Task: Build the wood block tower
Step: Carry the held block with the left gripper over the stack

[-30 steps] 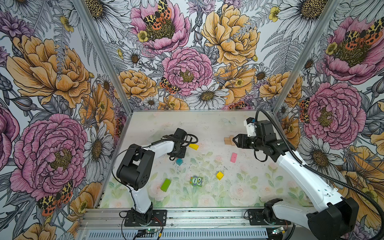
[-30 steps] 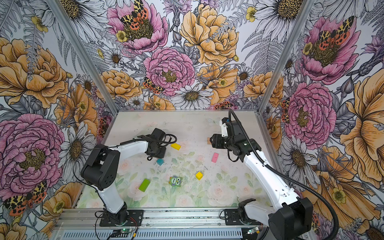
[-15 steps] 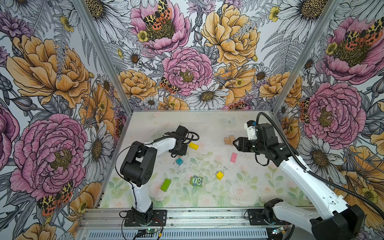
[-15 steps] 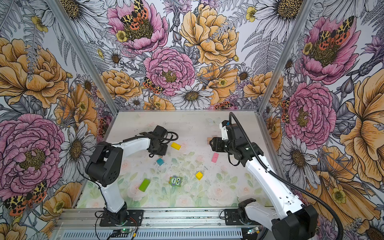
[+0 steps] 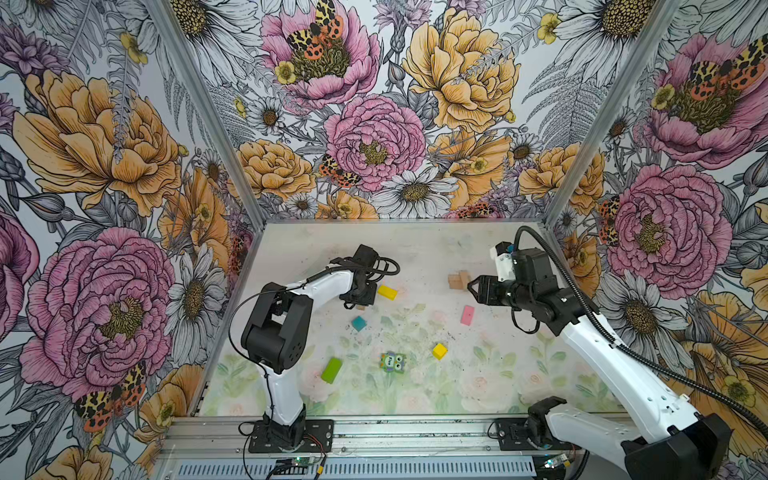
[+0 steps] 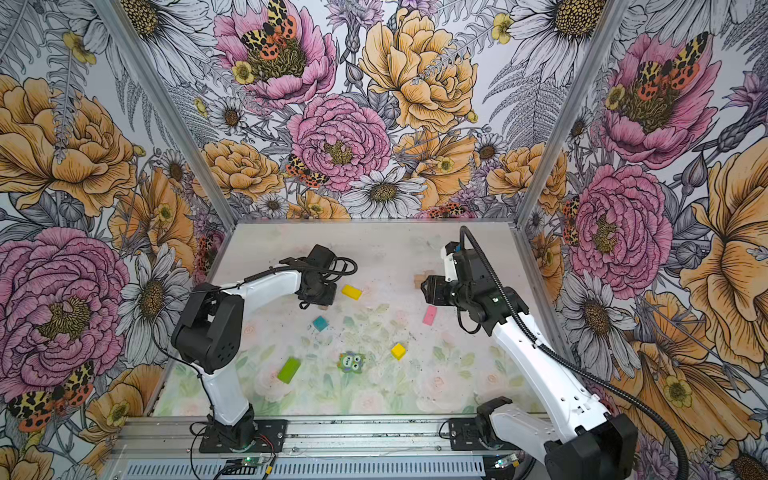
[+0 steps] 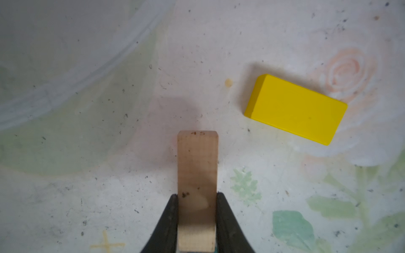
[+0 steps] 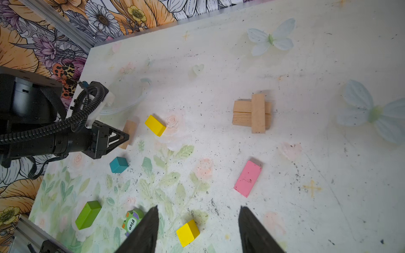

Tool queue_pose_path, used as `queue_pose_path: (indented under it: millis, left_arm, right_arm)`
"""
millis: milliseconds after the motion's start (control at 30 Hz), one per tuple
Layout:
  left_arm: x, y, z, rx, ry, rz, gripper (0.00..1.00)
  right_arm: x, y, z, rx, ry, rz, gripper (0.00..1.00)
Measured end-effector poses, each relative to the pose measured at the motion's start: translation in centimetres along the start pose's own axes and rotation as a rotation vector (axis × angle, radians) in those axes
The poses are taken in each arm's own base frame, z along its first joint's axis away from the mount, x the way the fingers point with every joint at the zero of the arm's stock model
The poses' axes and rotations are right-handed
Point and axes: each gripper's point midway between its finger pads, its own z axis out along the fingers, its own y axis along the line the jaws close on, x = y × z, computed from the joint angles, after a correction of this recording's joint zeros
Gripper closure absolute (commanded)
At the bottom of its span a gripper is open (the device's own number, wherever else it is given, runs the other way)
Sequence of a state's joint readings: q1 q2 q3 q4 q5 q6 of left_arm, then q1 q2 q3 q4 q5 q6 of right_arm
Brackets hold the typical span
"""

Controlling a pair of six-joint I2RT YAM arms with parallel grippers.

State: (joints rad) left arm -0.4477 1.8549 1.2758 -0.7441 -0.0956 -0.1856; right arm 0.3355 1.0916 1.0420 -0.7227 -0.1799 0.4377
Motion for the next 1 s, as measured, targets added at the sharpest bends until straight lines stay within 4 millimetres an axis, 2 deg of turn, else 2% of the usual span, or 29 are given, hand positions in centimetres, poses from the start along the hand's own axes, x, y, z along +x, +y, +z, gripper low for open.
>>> queue_pose_path:
  millis: [100, 167, 367, 433, 567, 867, 1000]
  left_arm:
    - [-0.1, -0.3, -0.3, 0.002, 0.002, -0.005, 0.84]
    - [-0.9, -1.0, -1.0, 0.017, -0.016, -0.011, 0.84]
    - [-5.2, -4.6, -4.1, 0.088, -0.123, -0.003, 0.83]
    - [-6.5, -6.2, -4.5, 0.113, -0.146, 0.001, 0.83]
    - [-7.8, -9.4, -4.3, 0.156, -0.154, 0.014, 0.83]
    - [-9.6, -16.4, -4.0, 0.243, -0.163, 0.02, 0.83]
    - [-10.5, -19.3, -4.1, 0.275, -0.185, 0.025, 0.84]
  right_arm:
    - [0.1, -0.2, -0.2, 0.009, -0.006, 0.0, 0.4]
    - [-0.1, -0.2, -0.6, 0.011, -0.024, 0.0, 0.4]
    - [-0.6, -0.1, -2.2, 0.01, -0.08, 0.008, 0.4]
    - [-0.4, -0.3, -2.4, 0.015, -0.086, 0.014, 0.4]
    - [-0.1, -1.3, -2.8, 0.059, -0.1, 0.047, 0.4]
    - [-0.3, -5.7, -4.1, 0.256, -0.152, 0.173, 0.4]
    - [-0.7, -6.4, -5.4, 0.279, -0.201, 0.222, 0.4]
